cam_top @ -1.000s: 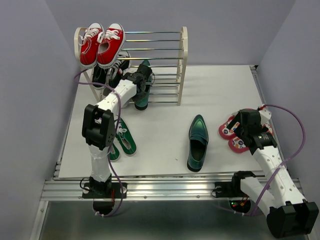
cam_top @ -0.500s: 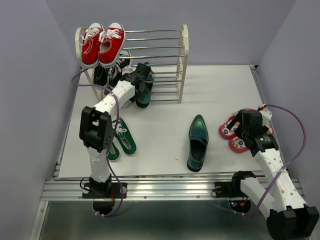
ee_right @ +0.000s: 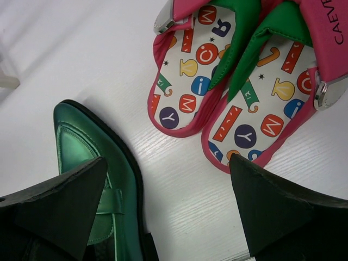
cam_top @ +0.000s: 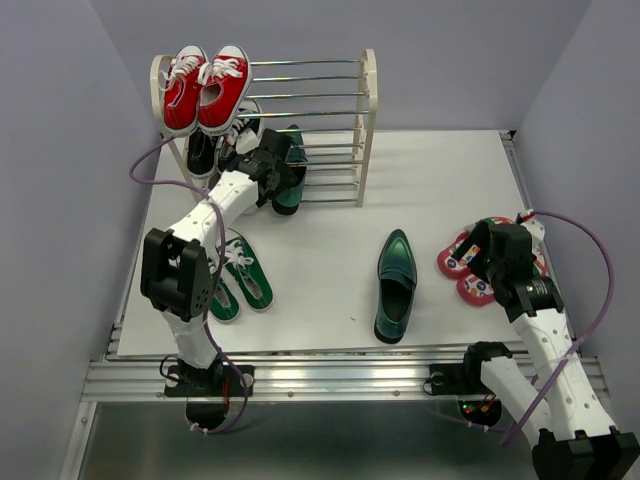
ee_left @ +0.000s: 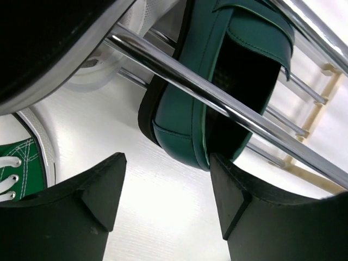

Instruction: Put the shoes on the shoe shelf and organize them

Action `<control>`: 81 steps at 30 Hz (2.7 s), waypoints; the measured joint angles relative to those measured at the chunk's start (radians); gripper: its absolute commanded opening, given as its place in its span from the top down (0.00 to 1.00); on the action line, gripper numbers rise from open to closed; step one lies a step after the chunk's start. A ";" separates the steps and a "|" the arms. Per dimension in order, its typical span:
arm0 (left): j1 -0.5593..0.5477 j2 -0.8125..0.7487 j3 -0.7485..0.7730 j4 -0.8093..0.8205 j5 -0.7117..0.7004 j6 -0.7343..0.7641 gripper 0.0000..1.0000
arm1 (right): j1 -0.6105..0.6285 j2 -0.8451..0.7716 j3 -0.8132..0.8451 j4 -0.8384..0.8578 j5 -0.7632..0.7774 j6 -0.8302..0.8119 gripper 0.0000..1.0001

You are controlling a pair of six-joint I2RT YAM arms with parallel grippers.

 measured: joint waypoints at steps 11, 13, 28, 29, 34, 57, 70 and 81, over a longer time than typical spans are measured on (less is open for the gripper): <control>-0.024 -0.055 -0.066 0.040 0.037 0.055 0.10 | 0.000 -0.035 0.002 -0.003 -0.082 0.000 0.00; -0.035 -0.055 -0.080 0.070 0.045 0.080 0.03 | 0.000 -0.041 0.002 -0.003 -0.091 0.000 0.00; -0.099 -0.104 -0.264 0.390 0.047 0.437 0.01 | 0.000 -0.028 0.002 -0.006 -0.102 -0.023 0.00; -0.099 -0.104 -0.265 0.395 0.045 0.448 0.01 | 0.000 -0.025 0.002 -0.006 -0.102 -0.023 0.00; -0.097 -0.100 -0.270 0.446 0.029 0.538 0.01 | 0.000 -0.018 0.002 -0.006 -0.101 -0.026 0.00; -0.097 -0.055 -0.342 0.586 -0.047 0.641 0.20 | 0.000 -0.008 0.002 -0.005 -0.079 -0.038 0.00; -0.104 -0.050 -0.344 0.617 -0.056 0.626 0.67 | 0.000 -0.009 0.002 -0.005 -0.079 -0.041 0.00; -0.103 -0.060 -0.376 0.663 -0.033 0.592 1.00 | 0.000 -0.010 0.002 -0.005 -0.079 -0.041 0.00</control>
